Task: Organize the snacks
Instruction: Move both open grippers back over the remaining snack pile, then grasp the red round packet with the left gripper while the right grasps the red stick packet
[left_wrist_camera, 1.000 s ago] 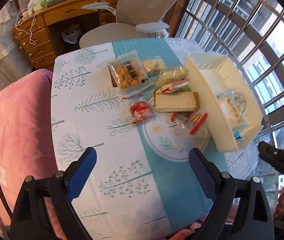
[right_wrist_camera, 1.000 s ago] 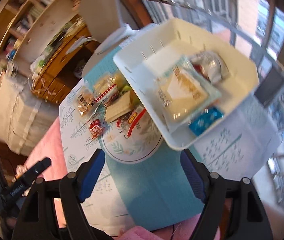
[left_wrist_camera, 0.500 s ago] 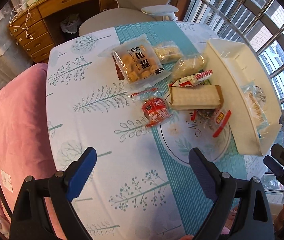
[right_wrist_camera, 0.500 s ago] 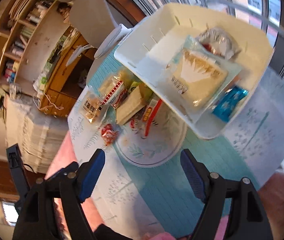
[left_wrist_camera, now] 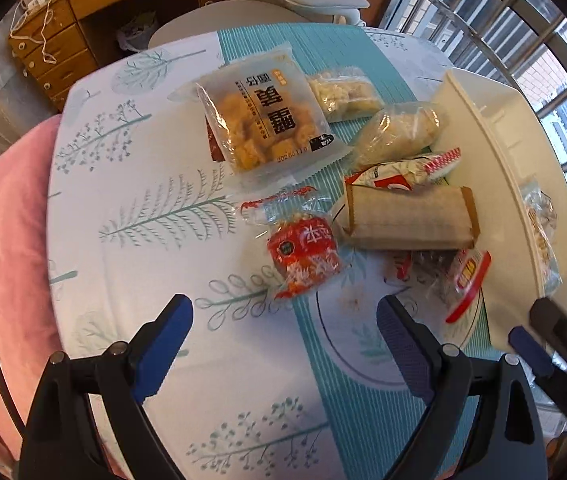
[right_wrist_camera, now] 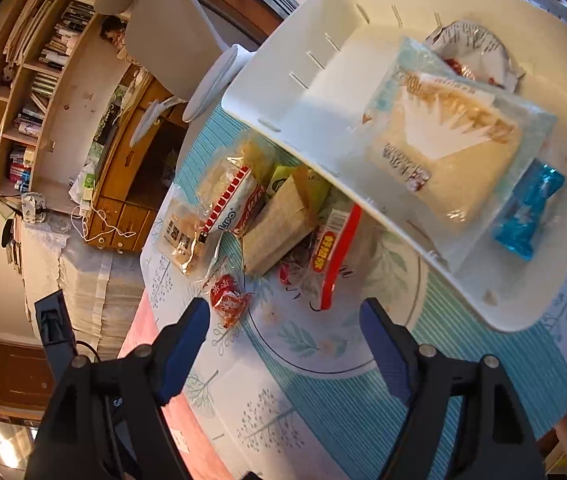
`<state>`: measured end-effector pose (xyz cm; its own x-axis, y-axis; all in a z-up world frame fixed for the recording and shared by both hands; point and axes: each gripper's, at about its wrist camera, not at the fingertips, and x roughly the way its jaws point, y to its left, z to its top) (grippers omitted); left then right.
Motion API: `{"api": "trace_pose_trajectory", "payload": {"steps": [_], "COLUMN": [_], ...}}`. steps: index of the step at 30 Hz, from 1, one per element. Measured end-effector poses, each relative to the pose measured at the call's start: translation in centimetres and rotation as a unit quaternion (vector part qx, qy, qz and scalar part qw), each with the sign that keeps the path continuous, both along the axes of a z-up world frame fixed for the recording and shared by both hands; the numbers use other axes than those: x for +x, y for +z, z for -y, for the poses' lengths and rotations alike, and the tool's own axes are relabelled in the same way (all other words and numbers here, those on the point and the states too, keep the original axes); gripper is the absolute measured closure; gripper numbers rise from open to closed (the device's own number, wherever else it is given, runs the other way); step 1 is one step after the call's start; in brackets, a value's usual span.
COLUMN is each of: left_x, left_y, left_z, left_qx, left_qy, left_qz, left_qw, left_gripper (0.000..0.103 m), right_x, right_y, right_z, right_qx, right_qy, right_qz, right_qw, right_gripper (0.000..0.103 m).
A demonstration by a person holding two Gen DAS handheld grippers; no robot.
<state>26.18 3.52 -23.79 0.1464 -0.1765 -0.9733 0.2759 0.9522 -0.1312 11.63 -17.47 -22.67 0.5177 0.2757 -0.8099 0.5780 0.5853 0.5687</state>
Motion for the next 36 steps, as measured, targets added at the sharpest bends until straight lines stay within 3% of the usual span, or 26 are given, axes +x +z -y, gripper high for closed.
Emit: {"api": "trace_pose_trajectory", "payload": {"steps": [4,14,21,33,36], "left_x": [0.6,2.0,2.8,4.3,4.4], "left_y": [-1.3,-4.2,-6.1,-7.0,-6.5], "left_z": [0.2,1.4,2.2,3.2,2.7], "left_qx": [-0.023,-0.038,-0.027,-0.039,-0.046], "left_qy": [0.013,0.03,0.031,0.029,0.034], "left_qz": [-0.004,-0.017,-0.034,-0.025,-0.024], "left_qw": [0.9996,0.9987,0.9986,0.9985,0.9981], "left_gripper": [0.01,0.012,0.028,0.042,0.049], "right_x": [1.0,3.0,4.7,6.1,6.2], "right_y": [-1.6,-5.1,-6.4,-6.8,-6.3], "right_z": [-0.3,-0.5,-0.7,-0.6,-0.6], "right_qx": [-0.012,-0.011,-0.023,-0.038,-0.042], "right_qy": [-0.005,-0.024,-0.017,-0.003,0.009], "right_qz": [-0.027,-0.053,-0.062,-0.048,-0.038], "right_qw": [1.0,0.998,0.998,0.998,0.998], "right_gripper": [0.025,0.041,0.056,0.073,0.084]}}
